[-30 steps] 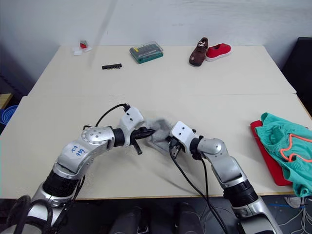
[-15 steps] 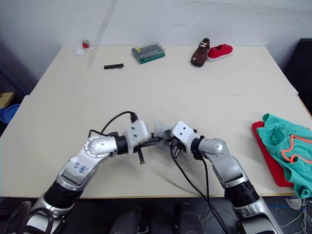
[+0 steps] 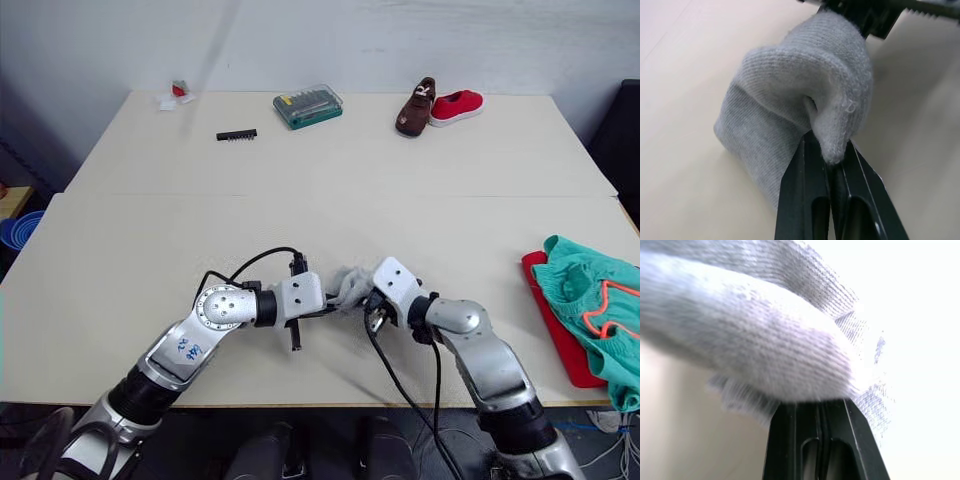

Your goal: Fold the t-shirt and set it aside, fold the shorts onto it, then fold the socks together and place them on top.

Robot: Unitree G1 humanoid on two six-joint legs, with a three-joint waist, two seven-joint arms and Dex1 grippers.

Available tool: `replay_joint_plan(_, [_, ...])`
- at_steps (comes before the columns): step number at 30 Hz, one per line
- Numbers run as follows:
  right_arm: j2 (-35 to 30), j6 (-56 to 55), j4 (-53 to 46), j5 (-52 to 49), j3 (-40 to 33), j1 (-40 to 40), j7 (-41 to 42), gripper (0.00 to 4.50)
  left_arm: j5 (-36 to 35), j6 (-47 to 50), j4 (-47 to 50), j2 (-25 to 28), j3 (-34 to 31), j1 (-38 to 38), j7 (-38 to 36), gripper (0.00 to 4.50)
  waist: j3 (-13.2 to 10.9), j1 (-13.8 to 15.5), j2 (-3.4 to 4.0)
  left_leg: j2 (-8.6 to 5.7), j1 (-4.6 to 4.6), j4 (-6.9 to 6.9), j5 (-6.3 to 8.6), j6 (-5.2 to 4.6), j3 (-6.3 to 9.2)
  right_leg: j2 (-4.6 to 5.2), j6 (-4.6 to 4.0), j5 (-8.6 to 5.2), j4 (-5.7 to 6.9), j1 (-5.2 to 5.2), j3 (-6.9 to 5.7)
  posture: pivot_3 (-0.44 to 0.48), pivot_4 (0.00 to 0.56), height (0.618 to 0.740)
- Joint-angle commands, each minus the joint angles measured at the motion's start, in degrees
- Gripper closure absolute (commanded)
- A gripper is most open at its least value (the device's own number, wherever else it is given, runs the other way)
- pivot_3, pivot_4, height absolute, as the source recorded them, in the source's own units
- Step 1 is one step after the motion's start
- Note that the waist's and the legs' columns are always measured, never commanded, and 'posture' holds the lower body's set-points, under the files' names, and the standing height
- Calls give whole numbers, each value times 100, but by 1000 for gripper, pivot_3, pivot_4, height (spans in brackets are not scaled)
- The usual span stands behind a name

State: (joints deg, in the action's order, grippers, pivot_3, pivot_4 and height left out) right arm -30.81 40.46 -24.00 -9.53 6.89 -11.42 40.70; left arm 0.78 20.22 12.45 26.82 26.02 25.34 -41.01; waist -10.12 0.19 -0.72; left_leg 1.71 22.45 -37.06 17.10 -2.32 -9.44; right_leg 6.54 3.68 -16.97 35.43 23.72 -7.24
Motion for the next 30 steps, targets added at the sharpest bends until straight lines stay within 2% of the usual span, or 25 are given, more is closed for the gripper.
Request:
replay_joint_plan(1, [-396, 419, -611, -270, -610, 379, 11, 4500, 57, -72, 37, 27, -68, -120, -80, 4486, -1, 3, 2, 0, 1, 0, 0, -7, 2, 0, 0, 0, -3, -1, -2, 0, 150, 740])
replay_joint_plan(6, [-793, 766, -1008, -641, -1403, 451, -25, 4500, 75, -65, -14, -14, -90, -131, -127, 4486, -9, -19, 12, 0, 5, -5, 5, -21, 1, 0, 1, 0, -5, -1, -3, 0, 150, 740])
replay_joint_plan(10, [-626, 1216, -1291, -1290, -1703, -143, -84, 4500, 129, -99, -145, -95, -65, -50, -156, 4486, -16, -25, 20, 1, 1, -2, 4, -22, 6, 0, 0, 0, 8, 0, -9, 0, 150, 740])
replay_joint_plan(14, [-189, 1609, -1436, -1608, -1261, -769, -415, 4500, 184, -150, -260, -165, -51, 21, -205, 4486, -16, -23, 20, 1, 0, -4, -1, -23, 16, 0, -1, 1, 15, -1, -15, 0, 150, 740])
replay_joint_plan(18, [27, 1210, -881, -1027, -101, -1006, -687, 4500, 229, -172, -333, -217, -60, 89, -255, 4486, -16, -18, 21, -1, 9, -5, -28, -25, 20, 1, -1, 0, 7, -1, -20, 0, 150, 740])
replay_joint_plan(24, [-344, 388, -173, -394, 684, -821, -512, 4500, 249, -188, -447, -244, -160, 116, -233, 4486, -16, -22, 20, -6, 29, -19, -25, -36, 20, 4, 3, 2, 1, 3, -30, 0, 150, 740])
replay_joint_plan(30, [-387, -512, 870, 162, 973, -862, -429, 4500, 175, -9, -465, -362, -284, 130, -163, 4486, -16, -22, 20, -4, 18, -23, -31, -40, 21, 4, 4, 3, 12, -5, -32, 0, 150, 740])
